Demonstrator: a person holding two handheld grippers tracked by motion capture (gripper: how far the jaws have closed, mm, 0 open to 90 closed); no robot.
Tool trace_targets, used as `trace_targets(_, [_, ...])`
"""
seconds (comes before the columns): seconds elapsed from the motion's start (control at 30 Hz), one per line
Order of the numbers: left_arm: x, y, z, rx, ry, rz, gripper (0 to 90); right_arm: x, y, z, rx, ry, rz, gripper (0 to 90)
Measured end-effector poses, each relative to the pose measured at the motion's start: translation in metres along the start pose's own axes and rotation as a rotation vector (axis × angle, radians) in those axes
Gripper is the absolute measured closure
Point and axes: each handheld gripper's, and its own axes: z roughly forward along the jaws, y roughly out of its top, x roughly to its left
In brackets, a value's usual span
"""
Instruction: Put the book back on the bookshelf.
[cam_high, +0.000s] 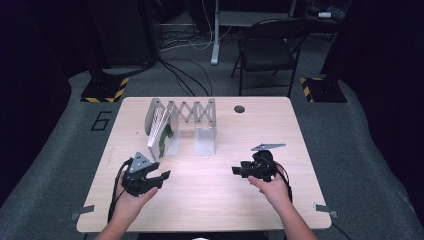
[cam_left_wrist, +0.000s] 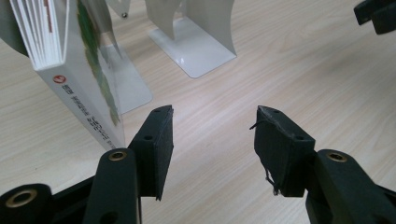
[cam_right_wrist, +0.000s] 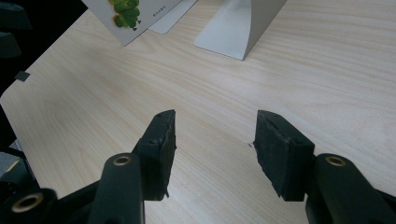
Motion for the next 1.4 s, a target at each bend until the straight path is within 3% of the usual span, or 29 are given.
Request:
trace_targets(0.27, [-0.001,-0.011,0.004,-0.002,-0.051,0.018,47.1,0.001,0.0,0.0,0.0,0.002,0.0,48.1])
trace_targets(0.47, [0.0,-0.019,0.013,0.005,-0.063,0.01,47.1,0.0,-0.001,0.001,0.004,-0.001,-0.007,48.1])
trace_targets(0.67, [-0.002,-0.028,0.022,0.038,-0.087,0.031,46.9,0.0,-0.002,0.003,0.007,-0.009,-0.008,48.0])
trace_targets(0.93, [-0.002,-0.041,0.038,0.114,-0.091,0.048,46.9,-0.002,-0.003,0.002,0.005,-0.026,-0.012,47.9])
trace_targets(1.23, [-0.006,-0.042,0.049,0.122,-0.103,0.091,46.3,-0.005,-0.005,0.007,0.022,-0.063,-0.042,47.7])
trace_targets(1.4, [-0.008,-0.041,0.052,0.118,-0.073,0.111,45.1,-0.01,-0.007,0.008,0.028,-0.085,-0.046,47.7])
